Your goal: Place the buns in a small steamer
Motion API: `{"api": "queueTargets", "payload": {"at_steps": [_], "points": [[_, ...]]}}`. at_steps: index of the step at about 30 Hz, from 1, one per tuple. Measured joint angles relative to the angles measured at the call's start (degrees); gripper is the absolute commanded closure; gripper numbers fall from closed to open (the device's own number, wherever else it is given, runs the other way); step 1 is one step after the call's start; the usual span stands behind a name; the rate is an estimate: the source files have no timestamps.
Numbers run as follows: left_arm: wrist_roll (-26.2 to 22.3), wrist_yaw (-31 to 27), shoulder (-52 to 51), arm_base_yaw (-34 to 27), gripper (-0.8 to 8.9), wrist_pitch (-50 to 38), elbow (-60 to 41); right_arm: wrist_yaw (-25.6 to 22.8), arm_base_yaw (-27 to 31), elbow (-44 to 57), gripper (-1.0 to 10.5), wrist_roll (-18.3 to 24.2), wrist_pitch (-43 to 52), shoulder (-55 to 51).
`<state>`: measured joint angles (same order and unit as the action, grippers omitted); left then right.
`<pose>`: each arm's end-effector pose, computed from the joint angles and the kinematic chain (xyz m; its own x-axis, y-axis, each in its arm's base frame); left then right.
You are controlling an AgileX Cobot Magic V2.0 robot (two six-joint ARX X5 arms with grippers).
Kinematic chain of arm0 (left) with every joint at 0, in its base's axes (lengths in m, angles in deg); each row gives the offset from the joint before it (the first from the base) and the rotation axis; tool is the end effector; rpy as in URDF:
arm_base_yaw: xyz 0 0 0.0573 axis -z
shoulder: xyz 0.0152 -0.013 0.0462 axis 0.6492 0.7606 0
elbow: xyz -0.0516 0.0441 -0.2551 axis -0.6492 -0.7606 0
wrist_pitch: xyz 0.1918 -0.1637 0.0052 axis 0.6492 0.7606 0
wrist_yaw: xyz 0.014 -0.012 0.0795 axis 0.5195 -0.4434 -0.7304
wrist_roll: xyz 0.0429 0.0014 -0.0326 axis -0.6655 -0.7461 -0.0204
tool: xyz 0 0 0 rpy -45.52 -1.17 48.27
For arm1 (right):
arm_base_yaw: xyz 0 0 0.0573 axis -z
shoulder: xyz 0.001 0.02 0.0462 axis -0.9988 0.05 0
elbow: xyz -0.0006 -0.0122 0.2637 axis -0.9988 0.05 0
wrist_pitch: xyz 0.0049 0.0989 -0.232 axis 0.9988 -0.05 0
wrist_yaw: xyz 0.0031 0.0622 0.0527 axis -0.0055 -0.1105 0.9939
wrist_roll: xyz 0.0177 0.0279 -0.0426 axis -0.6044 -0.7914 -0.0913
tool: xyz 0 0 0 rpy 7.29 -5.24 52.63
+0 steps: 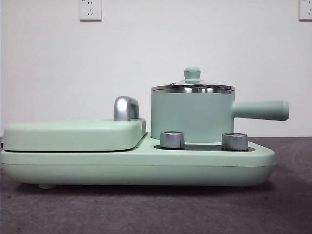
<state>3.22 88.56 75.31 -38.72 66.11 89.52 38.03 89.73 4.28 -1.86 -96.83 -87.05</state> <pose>0.0947 -0.0031 0.1566 0.9876 -0.0351 -0.1533 0.0201 0.9949 -0.0984 0.0943 -0.0023 0.1609 0.9908 0.0195 -0.1339 -0.0055 0.9945 0.1046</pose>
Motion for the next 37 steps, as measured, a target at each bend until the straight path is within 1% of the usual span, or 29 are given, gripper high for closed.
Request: {"api": "queueTargets", "payload": {"at_steps": [5, 12, 37], "points": [[-0.07, 0.00, 0.00, 0.00, 8.07, 0.00, 0.00, -0.90, -0.31, 1.40, 9.3, 1.36, 0.02, 0.09], [-0.09, 0.00, 0.00, 0.00, 8.07, 0.00, 0.00, -0.85, -0.79, 1.40, 9.3, 3.80, 0.02, 0.07], [-0.09, 0.00, 0.00, 0.00, 8.07, 0.00, 0.00, -0.85, -0.79, 1.42, 9.3, 4.26, 0.26, 0.07]]}}
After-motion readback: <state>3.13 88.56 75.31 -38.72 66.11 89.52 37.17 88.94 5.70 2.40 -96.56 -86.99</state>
